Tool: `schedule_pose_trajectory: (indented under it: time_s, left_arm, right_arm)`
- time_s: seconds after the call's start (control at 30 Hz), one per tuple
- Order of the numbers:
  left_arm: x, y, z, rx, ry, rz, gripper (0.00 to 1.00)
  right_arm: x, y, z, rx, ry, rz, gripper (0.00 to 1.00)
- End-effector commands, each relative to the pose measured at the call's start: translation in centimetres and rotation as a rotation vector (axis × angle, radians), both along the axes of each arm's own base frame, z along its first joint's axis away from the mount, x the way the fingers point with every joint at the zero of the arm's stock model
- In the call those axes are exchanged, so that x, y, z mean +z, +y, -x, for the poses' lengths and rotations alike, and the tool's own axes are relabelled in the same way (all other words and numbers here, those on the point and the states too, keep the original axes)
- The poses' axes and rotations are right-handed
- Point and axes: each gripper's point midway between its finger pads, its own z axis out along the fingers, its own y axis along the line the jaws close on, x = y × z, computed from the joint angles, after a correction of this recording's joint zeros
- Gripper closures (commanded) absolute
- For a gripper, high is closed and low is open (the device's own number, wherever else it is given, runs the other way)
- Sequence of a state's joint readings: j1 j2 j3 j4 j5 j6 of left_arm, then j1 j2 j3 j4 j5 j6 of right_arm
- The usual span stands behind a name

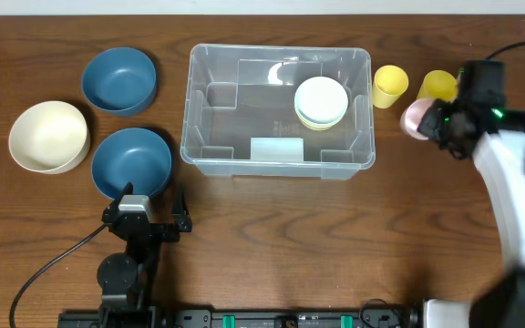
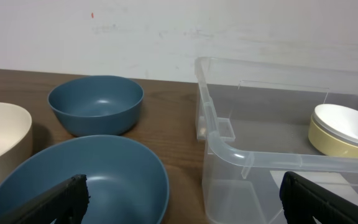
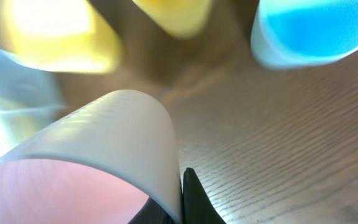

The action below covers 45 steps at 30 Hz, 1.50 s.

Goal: Pack container
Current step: 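Carry the pink cup into the bin and set it near the front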

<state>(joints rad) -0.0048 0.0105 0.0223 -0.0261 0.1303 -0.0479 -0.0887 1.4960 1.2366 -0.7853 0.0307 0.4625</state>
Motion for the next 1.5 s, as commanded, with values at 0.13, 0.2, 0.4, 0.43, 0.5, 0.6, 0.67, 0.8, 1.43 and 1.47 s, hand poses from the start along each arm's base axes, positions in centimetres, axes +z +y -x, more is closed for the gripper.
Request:
schedule_pose_trajectory:
  time_s: [0.13, 0.2, 0.4, 0.43, 0.5, 0.6, 0.67, 0.8, 1.43, 1.47]
  left_arm:
    - [-1.6, -0.3, 0.1, -0.015, 0.046, -0.008, 0.02]
    - [-1.6, -0.3, 0.1, -0.015, 0.046, -0.008, 0.02]
    - [-1.6, -0.3, 0.1, -0.015, 0.046, -0.008, 0.02]
    - [-1.6, -0.3, 0.1, -0.015, 0.046, -0.008, 0.02]
    - [-1.6, -0.3, 0.1, -0.015, 0.046, -0.008, 0.02]
    - [-1.6, -0.3, 0.1, -0.015, 0.046, -0.008, 0.02]
    - [-1.6, -0.3, 0.1, -0.015, 0.046, -0.008, 0.02]
    - [-1.6, -0.3, 0.1, -0.015, 0.046, -0.008, 0.02]
    - [-1.6, -0.3, 0.1, -0.015, 0.046, -0.008, 0.02]
    - [-1.6, -0.3, 0.1, -0.015, 0.046, -0.008, 0.02]
  right_arm:
    - [12.6, 6.4, 2.0, 0.226, -0.397, -0.038, 0.99]
    - [13.9, 8.6, 2.4, 0.289, -0.446, -0.047, 0.99]
    - [12.5, 14.9, 2.0, 0.446, -0.422, -0.061, 0.99]
    - [11.8, 15.8, 1.7, 0.465, -0.404, -0.06, 0.99]
    - [9.7, 17.4, 0.9, 0.499, -0.354, -0.058, 0.99]
    - [6.2, 18.9, 0.0, 0.524, -0.266, -0.057, 0.99]
    - [3.9, 19.5, -0.4, 0.531, -0.203, -0.057, 0.99]
    - [0.4, 20.2, -0.7, 0.542, -0.102, -0.074, 0.99]
    - [5.0, 20.7, -2.1, 0.667, 0.068, 0.016, 0.98]
    - [4.5, 20.8, -2.1, 0.671, 0.091, 0.019, 0.99]
